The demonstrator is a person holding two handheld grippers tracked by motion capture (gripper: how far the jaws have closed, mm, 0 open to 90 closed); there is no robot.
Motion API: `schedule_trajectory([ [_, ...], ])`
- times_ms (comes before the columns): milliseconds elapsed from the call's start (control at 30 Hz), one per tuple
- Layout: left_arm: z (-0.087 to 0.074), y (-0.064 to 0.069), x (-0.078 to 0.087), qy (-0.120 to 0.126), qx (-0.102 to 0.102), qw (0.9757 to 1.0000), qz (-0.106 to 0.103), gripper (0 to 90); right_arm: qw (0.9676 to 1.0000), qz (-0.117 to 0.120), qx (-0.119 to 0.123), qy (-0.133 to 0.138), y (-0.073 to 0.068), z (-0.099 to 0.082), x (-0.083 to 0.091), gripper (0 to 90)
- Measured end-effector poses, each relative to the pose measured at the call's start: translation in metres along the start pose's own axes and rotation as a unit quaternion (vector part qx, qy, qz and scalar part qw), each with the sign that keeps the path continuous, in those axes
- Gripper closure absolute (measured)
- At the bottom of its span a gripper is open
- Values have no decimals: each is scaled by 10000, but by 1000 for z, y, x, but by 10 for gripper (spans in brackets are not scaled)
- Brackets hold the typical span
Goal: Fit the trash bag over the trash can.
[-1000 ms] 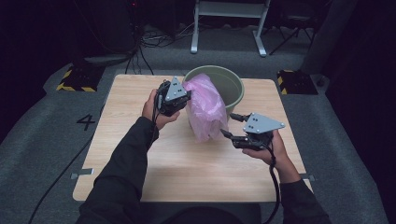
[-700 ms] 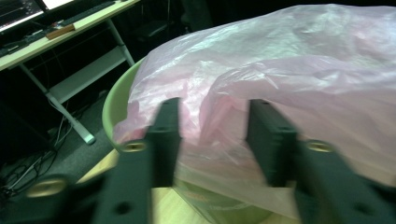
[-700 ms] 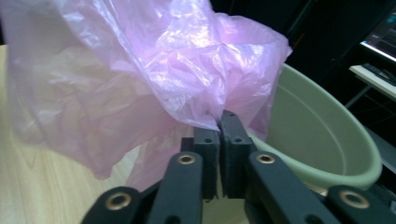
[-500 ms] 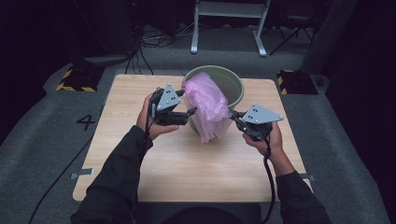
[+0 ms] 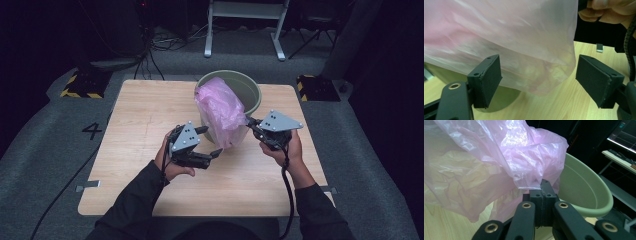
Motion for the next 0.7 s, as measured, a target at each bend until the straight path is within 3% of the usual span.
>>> schedule_trajectory([
  [67, -1, 1, -3, -21, 11, 10000, 2, 205, 10000, -4, -7, -11, 0, 0, 0, 900],
  [133, -5, -3, -13, -120, 35, 9994, 314, 235, 10000, -1, -7, -3, 0, -1, 1, 900],
  [200, -5, -9, -15, -194, -61, 9979, 623, 372, 10000, 17, -6, 0, 0, -1, 2, 900],
  [233, -5, -9, -15, -194, -61, 9979, 623, 443, 10000, 17, -6, 0, 0, -1, 2, 900],
  [300, -4, -16, -12, -177, -273, 9964, 784, 579, 10000, 7, -9, -26, 2, -3, 3, 900],
  [400, -4, -27, -4, -241, -466, 9941, 953, 725, 10000, -19, -9, -76, 5, -7, 5, 900],
  [433, -4, -33, 0, -284, -517, 9923, 1092, 774, 9999, -42, -18, -113, 7, -9, 6, 900],
  [467, -4, -33, 0, -284, -517, 9923, 1092, 811, 9999, -42, -18, -113, 7, -9, 6, 900],
  [567, -4, -49, 13, -337, -482, 9916, 1156, 878, 9996, -112, -50, -236, 14, -18, 8, 900],
  [700, -2, -67, 26, -327, -440, 9892, 1361, 890, 9990, -207, -114, -385, 23, -28, 13, 900],
])
Point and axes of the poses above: each handheld gripper's, and its own axes: x roughly backward along the jaws, z roughly out of its top, y roughly to its right, the point moved 10 cm from there along -x, roughly forward along the jaws, and after that the axes turned 4 degrees about -z, right-handed, at the moved point
